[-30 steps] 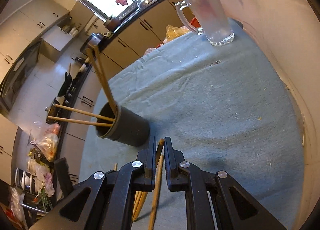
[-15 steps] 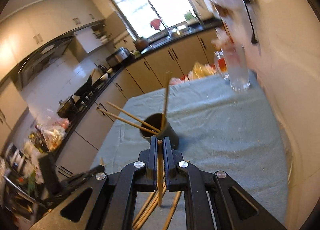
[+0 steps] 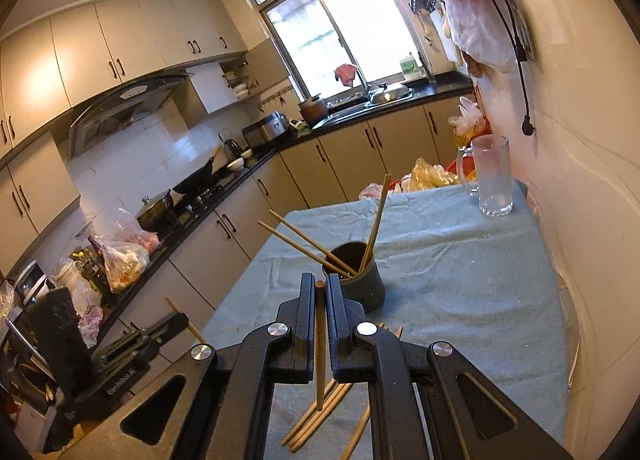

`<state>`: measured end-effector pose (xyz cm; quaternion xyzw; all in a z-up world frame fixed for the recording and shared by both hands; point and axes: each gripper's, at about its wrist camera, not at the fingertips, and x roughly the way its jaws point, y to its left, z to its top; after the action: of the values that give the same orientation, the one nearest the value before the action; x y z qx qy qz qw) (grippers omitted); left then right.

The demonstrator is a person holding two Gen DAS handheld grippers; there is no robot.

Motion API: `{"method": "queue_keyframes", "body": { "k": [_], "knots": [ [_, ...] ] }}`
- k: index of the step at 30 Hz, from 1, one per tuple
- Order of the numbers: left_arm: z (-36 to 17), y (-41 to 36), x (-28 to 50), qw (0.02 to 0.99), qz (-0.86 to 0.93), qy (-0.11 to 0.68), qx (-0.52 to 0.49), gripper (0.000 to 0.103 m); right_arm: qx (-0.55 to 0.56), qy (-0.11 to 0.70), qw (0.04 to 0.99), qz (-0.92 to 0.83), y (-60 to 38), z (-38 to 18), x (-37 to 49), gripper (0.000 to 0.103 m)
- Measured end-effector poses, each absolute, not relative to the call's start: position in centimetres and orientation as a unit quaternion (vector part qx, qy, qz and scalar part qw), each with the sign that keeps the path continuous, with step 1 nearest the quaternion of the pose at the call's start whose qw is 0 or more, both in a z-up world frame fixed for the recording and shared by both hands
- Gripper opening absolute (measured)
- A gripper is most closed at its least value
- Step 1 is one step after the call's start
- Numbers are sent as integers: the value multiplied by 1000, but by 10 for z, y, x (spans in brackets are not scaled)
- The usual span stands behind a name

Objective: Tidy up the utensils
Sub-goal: 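Lower both held chopsticks into the black cup and open both tools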

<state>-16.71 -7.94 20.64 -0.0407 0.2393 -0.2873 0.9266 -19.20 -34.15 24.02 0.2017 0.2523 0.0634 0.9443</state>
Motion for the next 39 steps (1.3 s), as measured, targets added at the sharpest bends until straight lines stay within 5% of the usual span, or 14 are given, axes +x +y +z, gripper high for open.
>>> {"method": "queue_keyframes", "body": {
  "k": [19, 27, 36, 39],
  "knots": [
    [304, -140, -79, 945, -275, 169, -53, 5, 188, 157, 969, 20, -370, 304, -130, 6],
    [268, -177, -9, 940, -257, 218, -51, 5, 169, 133, 976, -4, -369, 288, -77, 6],
    [227, -177, 16, 925, -256, 274, -64, 7, 193, 211, 958, 3, -376, 230, -23, 8],
    [232, -168, 3, 927, -260, 262, -62, 24, 212, 234, 949, 7, -380, 213, -15, 22]
  ]
}}
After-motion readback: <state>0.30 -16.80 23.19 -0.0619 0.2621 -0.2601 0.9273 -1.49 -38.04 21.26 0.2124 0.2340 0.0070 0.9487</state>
